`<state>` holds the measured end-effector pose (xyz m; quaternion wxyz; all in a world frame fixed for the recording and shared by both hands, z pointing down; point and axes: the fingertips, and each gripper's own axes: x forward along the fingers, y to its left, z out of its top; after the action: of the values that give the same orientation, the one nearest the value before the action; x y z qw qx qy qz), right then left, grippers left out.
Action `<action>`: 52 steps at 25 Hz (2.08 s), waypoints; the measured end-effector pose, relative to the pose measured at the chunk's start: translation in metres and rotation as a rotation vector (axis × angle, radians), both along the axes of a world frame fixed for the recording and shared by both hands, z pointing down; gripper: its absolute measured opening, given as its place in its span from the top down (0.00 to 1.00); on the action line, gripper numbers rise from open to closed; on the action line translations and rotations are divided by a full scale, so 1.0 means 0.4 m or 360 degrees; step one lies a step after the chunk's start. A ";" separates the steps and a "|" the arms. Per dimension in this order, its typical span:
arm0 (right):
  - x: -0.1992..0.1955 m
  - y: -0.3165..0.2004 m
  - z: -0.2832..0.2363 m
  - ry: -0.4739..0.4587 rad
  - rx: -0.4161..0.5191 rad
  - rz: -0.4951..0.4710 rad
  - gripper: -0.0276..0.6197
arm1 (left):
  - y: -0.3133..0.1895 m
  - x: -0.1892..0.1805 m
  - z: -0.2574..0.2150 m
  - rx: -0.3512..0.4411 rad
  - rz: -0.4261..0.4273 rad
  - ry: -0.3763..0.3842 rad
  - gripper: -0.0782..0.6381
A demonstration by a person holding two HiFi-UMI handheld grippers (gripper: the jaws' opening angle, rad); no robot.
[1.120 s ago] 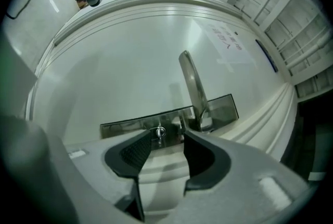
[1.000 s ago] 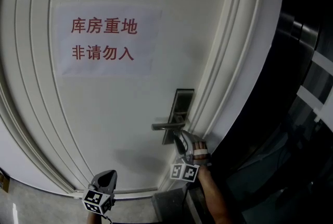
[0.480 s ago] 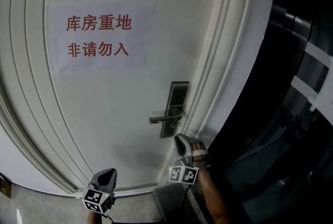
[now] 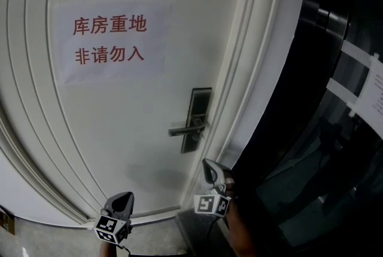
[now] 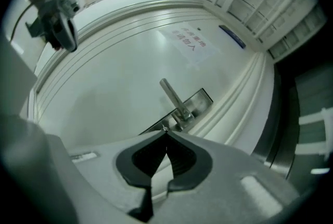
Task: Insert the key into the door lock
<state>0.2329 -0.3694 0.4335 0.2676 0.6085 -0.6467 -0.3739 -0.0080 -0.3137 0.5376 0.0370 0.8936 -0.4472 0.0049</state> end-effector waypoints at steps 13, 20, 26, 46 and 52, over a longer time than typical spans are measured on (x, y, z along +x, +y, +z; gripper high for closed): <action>0.028 0.137 0.062 -0.1213 -0.0177 -0.0153 0.95 | 0.033 0.025 -0.038 0.0067 0.0157 -0.0020 0.89; 0.011 0.225 0.061 -0.1346 -0.0140 -0.0180 0.95 | 0.059 0.038 -0.051 0.0087 0.0209 -0.0023 0.89; -0.011 0.271 0.112 -0.1345 -0.0199 -0.0165 0.95 | 0.083 0.057 -0.070 0.0124 0.0245 -0.0002 0.89; -0.016 0.384 0.179 -0.1401 -0.0261 -0.0126 0.95 | 0.116 0.077 -0.051 0.0090 0.0267 0.0005 0.89; -0.019 0.386 0.184 -0.1423 -0.0277 -0.0123 0.95 | 0.118 0.078 -0.054 0.0098 0.0268 0.0013 0.89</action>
<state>0.2254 -0.2151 0.5072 -0.0018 0.6607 -0.7501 -0.0286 0.0232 -0.2665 0.5159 0.0108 0.9287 -0.3704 -0.0093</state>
